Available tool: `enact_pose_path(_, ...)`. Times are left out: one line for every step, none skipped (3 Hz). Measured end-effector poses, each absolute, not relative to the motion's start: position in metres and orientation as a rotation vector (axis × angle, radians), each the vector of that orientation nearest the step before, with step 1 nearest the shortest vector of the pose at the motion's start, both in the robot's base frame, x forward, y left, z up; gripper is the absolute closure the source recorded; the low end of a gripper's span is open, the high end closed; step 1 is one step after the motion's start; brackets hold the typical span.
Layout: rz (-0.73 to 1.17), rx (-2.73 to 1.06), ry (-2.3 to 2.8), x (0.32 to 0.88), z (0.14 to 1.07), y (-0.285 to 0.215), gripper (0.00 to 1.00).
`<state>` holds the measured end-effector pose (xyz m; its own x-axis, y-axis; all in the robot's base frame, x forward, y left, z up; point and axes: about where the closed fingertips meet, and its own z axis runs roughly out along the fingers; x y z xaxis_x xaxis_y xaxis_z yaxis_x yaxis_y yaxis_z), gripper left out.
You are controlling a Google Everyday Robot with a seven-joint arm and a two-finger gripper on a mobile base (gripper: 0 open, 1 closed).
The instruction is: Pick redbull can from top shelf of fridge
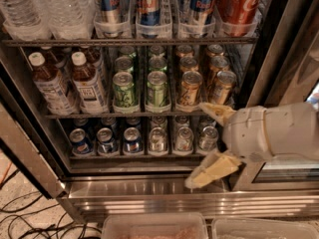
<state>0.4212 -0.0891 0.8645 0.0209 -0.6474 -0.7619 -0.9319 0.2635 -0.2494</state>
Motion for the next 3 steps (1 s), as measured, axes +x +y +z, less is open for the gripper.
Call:
enact_pose_path(0.531, -1.330, 1.566, 0.424, 0.862, -0.057, 0.00)
enact_pose_path(0.644, -1.158, 1.490, 0.419, 0.888, -0.026, 0.00)
enact_pose_path(0.708, -1.098, 1.460, 0.417, 0.910, -0.010, 0.00)
